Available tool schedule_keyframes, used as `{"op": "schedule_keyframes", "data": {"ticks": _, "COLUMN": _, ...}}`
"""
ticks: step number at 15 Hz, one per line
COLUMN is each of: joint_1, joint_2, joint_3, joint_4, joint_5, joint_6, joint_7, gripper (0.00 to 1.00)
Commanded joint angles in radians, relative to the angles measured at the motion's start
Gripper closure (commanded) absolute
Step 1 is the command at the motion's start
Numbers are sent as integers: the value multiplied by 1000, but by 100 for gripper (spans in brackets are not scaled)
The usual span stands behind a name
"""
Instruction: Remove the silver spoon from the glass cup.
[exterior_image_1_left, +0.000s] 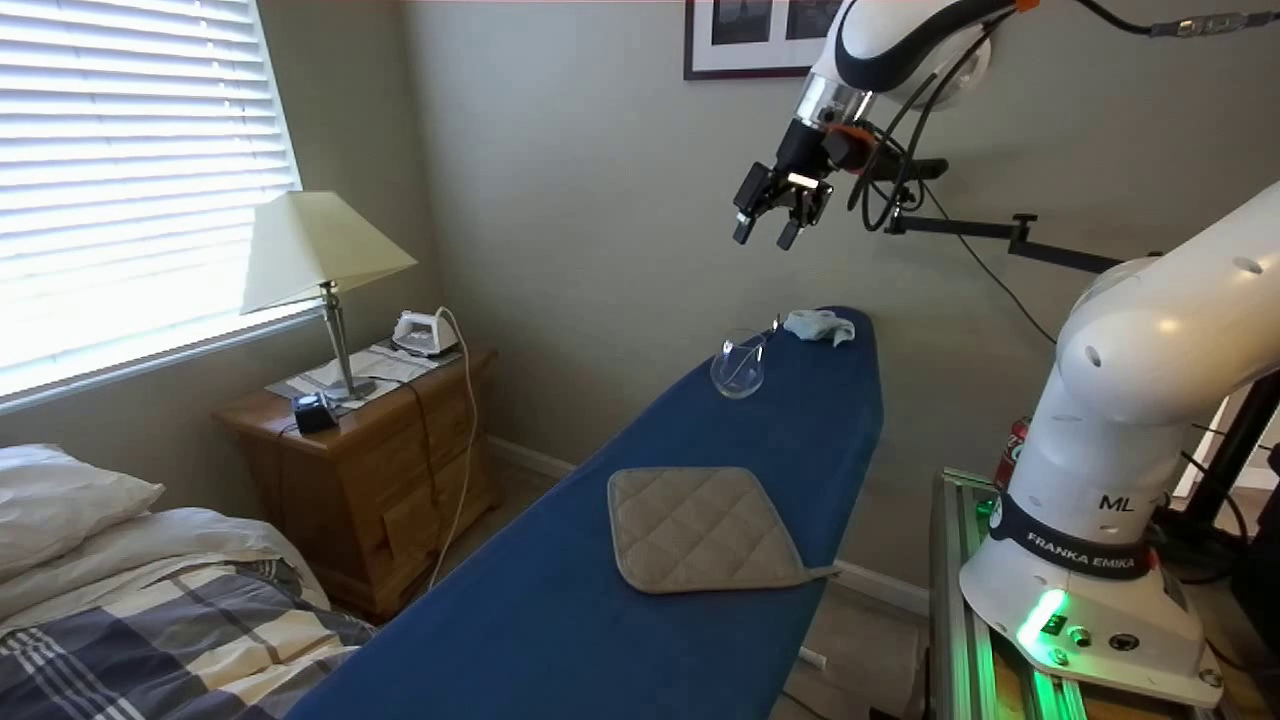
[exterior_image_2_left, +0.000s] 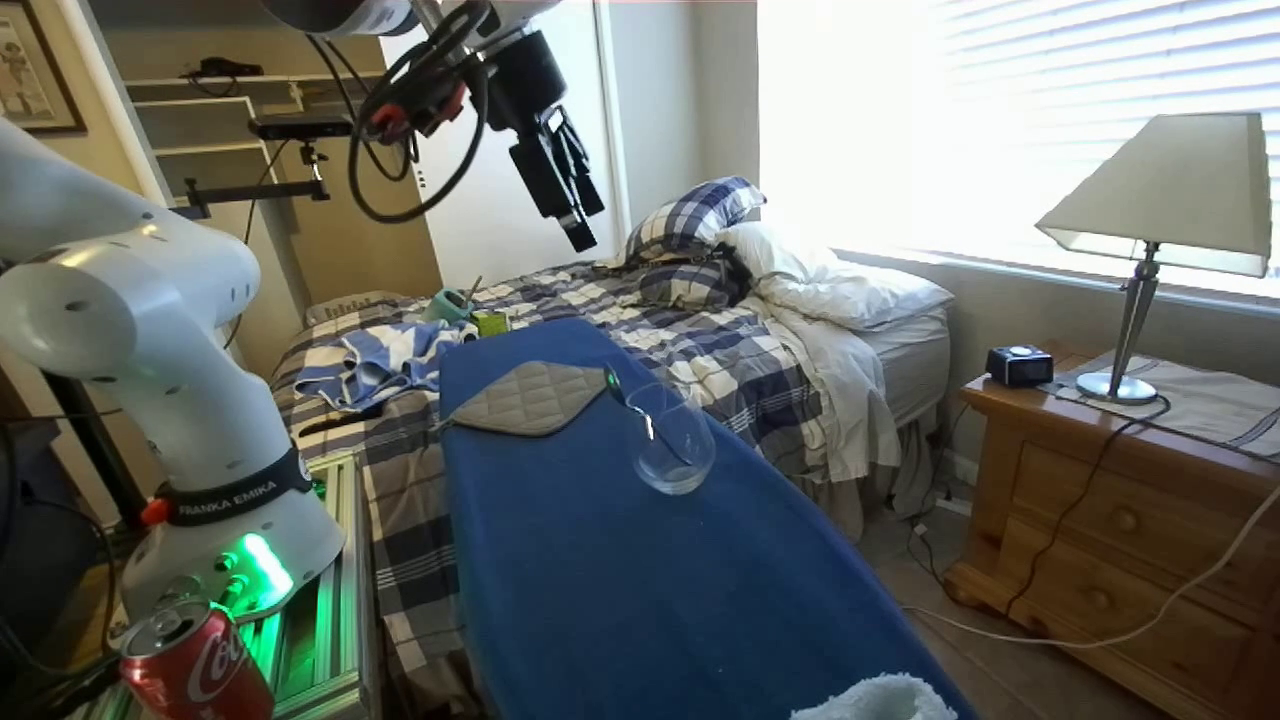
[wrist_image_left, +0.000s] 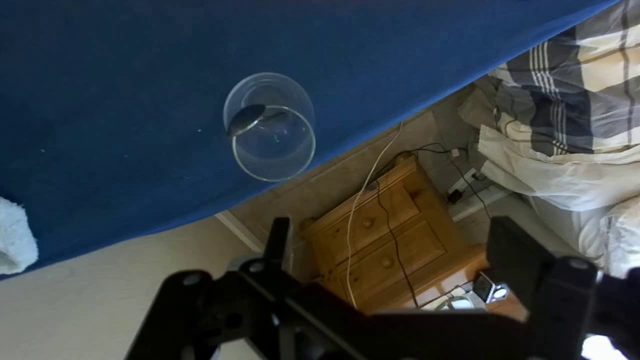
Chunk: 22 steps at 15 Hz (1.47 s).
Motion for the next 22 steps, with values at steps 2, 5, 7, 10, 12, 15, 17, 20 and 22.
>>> {"op": "schedule_keyframes", "data": {"ticks": 2, "joint_1": -15, "joint_2": 78, "joint_3": -80, "joint_4": 23, "joint_5": 54, "joint_6": -33, "joint_7": 5, "gripper": 0}}
{"op": "schedule_keyframes", "data": {"ticks": 5, "joint_1": -28, "joint_2": 126, "joint_3": -125, "joint_4": 38, "joint_5": 76, "joint_6": -64, "joint_7": 0, "gripper": 0}}
{"op": "schedule_keyframes", "data": {"ticks": 7, "joint_1": -36, "joint_2": 153, "joint_3": -149, "joint_4": 52, "joint_5": 95, "joint_6": -83, "joint_7": 1, "gripper": 0}}
{"op": "schedule_keyframes", "data": {"ticks": 10, "joint_1": -45, "joint_2": 196, "joint_3": -170, "joint_4": 77, "joint_5": 127, "joint_6": -108, "joint_7": 2, "gripper": 0}}
{"op": "schedule_keyframes", "data": {"ticks": 12, "joint_1": -51, "joint_2": 231, "joint_3": -178, "joint_4": 103, "joint_5": 140, "joint_6": -138, "joint_7": 6, "gripper": 0}}
{"op": "schedule_keyframes", "data": {"ticks": 15, "joint_1": -64, "joint_2": 295, "joint_3": -186, "joint_4": 144, "joint_5": 136, "joint_6": -179, "joint_7": 14, "gripper": 0}}
{"op": "schedule_keyframes", "data": {"ticks": 17, "joint_1": -66, "joint_2": 331, "joint_3": -181, "joint_4": 158, "joint_5": 138, "joint_6": -183, "joint_7": 24, "gripper": 0}}
{"op": "schedule_keyframes", "data": {"ticks": 20, "joint_1": -71, "joint_2": 309, "joint_3": -167, "joint_4": 127, "joint_5": 122, "joint_6": -156, "joint_7": 8, "gripper": 0}}
{"op": "schedule_keyframes", "data": {"ticks": 22, "joint_1": -68, "joint_2": 325, "joint_3": -161, "joint_4": 134, "joint_5": 121, "joint_6": -156, "joint_7": 12, "gripper": 0}}
